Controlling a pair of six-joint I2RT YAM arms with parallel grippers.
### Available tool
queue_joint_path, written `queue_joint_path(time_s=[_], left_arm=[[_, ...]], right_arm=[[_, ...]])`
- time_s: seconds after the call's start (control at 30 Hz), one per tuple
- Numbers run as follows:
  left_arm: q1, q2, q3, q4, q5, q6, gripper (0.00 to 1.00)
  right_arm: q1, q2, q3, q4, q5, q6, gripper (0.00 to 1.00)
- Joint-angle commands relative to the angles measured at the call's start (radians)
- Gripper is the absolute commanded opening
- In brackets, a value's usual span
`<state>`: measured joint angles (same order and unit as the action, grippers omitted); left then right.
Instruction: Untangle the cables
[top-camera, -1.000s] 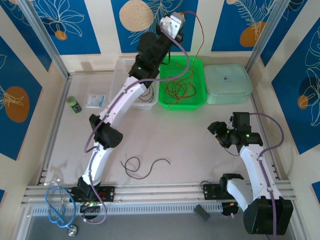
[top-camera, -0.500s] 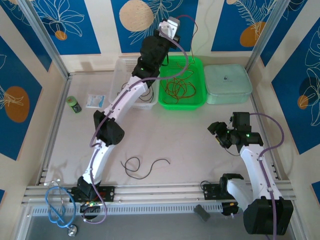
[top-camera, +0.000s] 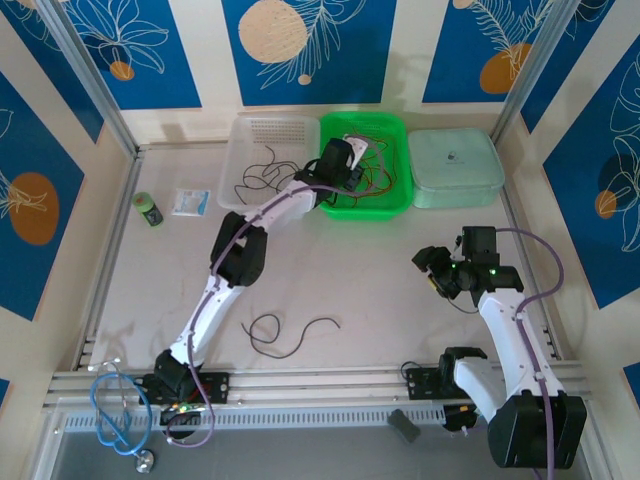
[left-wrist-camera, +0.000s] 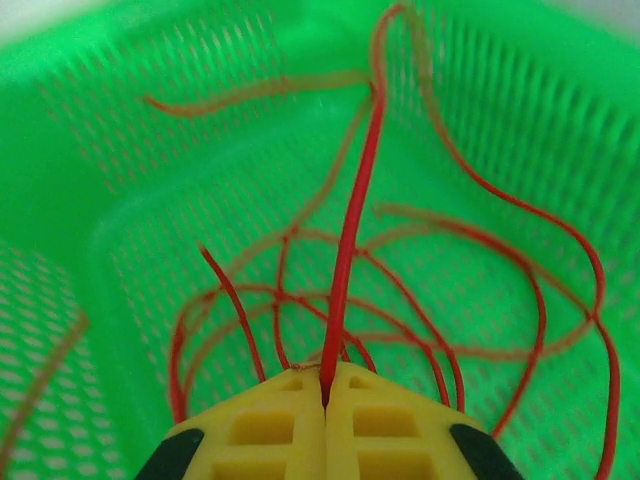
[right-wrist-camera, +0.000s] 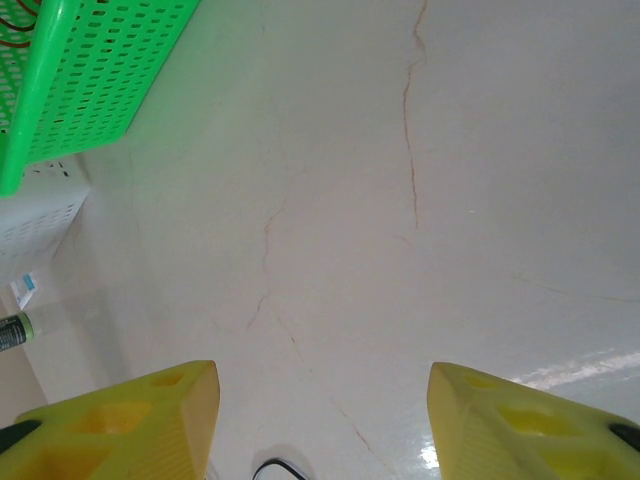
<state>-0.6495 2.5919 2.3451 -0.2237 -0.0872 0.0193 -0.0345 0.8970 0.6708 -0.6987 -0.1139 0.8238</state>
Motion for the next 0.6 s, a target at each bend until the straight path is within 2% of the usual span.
queue_joint_path(time_s=[0.0,0.1,0.23,0.3,0.37,0.47,0.57], left_arm=[[-0.005,-0.004,0.144,-0.205,0.046,-0.054,0.15],[-0.003,-0.017,0.157,-0.281,0.048,-0.059,0.3],[-0.003,-0.067,0.154,-0.347,0.1,-0.066,0.63],[-0.006,-0.102,0.152,-0.364,0.128,-0.07,0.77],[-0.008,-0.147,0.15,-0.384,0.148,-0.068,0.98],[-0.013,-0.234,0.127,-0.403,0.157,-0.057,1.0],[-0.016,-0.361,0.032,-0.386,0.124,-0.048,1.0]], right_arm=[[0.015,0.007,-0.011,0.013,-0.029,0.011,0.57],[0.028,0.009,-0.013,0.019,-0.026,0.016,0.57],[0.048,0.021,-0.01,0.025,-0.024,0.022,0.57],[0.07,0.029,-0.005,0.025,-0.015,0.028,0.57],[0.109,0.045,0.009,0.017,0.01,0.032,0.57],[0.205,0.093,0.048,-0.006,0.077,0.039,0.58],[0.327,0.185,0.111,-0.035,0.142,0.044,0.58]])
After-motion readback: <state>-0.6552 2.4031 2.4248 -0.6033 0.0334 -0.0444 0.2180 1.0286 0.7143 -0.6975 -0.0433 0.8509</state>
